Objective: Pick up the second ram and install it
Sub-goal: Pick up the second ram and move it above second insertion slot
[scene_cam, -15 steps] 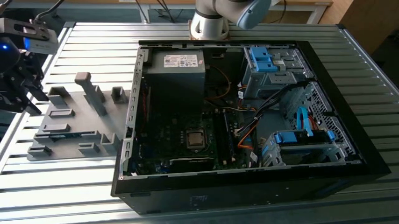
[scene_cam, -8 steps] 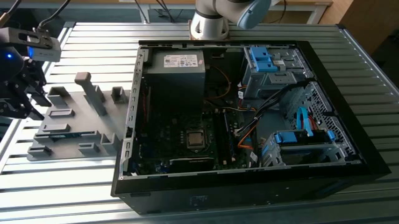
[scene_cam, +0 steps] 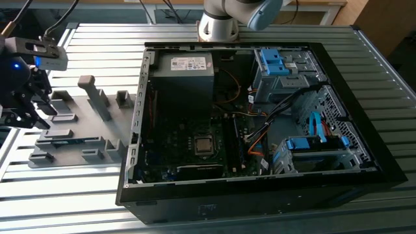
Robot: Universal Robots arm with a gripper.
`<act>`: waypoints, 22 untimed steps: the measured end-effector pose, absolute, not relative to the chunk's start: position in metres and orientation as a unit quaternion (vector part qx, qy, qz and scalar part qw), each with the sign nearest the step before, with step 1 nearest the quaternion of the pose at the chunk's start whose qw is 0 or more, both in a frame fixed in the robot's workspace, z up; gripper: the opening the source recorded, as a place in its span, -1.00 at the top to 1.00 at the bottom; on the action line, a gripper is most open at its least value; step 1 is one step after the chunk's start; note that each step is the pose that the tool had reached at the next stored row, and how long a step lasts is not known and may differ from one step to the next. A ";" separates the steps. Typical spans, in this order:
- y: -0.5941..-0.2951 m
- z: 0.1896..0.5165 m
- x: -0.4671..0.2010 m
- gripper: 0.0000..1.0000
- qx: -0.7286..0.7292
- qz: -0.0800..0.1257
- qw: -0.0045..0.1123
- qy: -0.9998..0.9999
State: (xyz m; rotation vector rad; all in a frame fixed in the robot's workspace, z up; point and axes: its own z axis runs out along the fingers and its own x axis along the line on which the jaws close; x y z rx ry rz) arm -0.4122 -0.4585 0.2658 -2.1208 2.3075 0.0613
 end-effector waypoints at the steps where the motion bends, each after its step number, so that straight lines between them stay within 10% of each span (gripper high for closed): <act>1: -0.458 0.264 -0.412 0.18 -0.677 0.020 0.004 0.736; 22: -0.460 0.234 -0.412 0.18 -0.678 0.016 0.005 0.735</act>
